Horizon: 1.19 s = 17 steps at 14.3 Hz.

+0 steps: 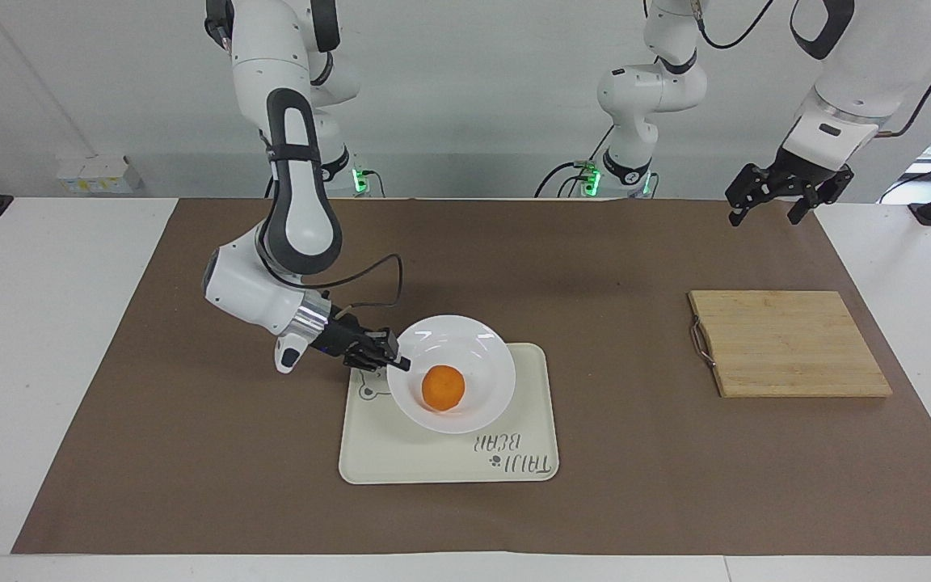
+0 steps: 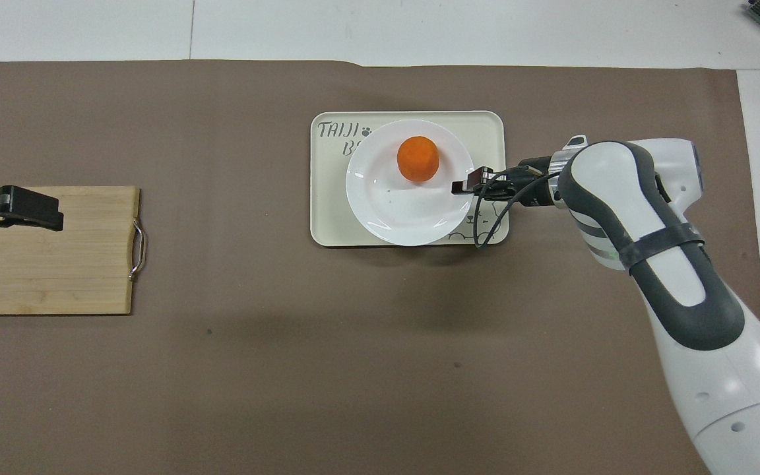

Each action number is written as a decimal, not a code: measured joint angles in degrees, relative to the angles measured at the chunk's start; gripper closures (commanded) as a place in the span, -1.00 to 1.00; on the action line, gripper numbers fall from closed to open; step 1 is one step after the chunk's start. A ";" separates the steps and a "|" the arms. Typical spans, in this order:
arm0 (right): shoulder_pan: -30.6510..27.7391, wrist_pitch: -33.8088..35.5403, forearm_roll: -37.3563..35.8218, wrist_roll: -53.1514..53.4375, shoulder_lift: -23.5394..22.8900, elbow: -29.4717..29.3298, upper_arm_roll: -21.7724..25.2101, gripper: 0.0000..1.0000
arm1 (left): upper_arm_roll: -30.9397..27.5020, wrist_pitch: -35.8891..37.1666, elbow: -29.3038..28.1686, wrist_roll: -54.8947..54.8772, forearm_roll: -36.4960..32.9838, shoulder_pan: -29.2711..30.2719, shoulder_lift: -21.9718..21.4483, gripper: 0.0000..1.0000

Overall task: Place orange and plate with both arms
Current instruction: 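Slide the plate with the right gripper onto the bear tray, then open the right gripper and draw it back from the plate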

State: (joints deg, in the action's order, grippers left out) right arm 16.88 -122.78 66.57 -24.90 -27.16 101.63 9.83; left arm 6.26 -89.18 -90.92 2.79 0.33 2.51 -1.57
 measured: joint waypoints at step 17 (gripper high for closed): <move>2.11 -5.05 0.97 -3.76 -3.87 -1.12 -0.14 -0.88 | 0.00 0.00 0.00 0.00 0.00 0.00 0.00 -1.00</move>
State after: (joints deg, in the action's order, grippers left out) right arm 18.99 -127.83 67.54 -28.67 -31.03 100.51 9.68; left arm 6.27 -89.18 -90.91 2.79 0.33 2.51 -1.57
